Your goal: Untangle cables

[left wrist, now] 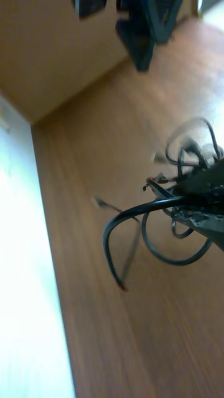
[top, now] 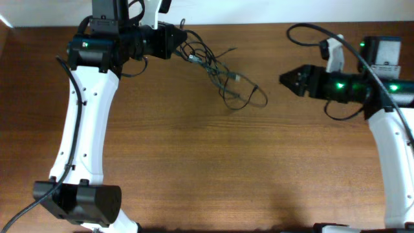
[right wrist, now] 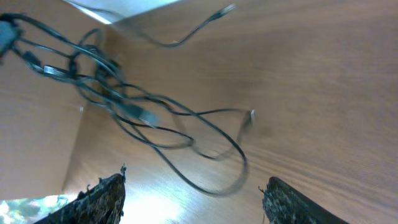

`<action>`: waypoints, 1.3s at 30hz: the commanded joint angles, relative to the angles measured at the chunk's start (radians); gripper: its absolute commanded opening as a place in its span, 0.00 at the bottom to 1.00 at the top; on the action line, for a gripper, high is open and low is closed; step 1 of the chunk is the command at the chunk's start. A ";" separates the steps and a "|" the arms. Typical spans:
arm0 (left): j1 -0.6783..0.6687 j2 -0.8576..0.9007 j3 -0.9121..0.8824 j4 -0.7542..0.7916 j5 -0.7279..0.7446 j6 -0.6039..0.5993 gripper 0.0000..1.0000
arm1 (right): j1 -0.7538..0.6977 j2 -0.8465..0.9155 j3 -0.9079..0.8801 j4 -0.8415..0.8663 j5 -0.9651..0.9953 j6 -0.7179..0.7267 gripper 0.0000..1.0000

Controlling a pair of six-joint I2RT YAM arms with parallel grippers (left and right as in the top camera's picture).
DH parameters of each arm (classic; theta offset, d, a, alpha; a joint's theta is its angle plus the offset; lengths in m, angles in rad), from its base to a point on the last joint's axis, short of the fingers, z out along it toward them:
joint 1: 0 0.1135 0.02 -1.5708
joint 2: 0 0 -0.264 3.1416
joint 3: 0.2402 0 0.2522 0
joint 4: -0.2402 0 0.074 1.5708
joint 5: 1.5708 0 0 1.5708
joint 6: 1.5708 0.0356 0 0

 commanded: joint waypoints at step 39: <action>-0.081 -0.032 0.022 -0.028 0.409 -0.062 0.00 | 0.298 0.274 0.013 1.110 0.219 0.855 0.67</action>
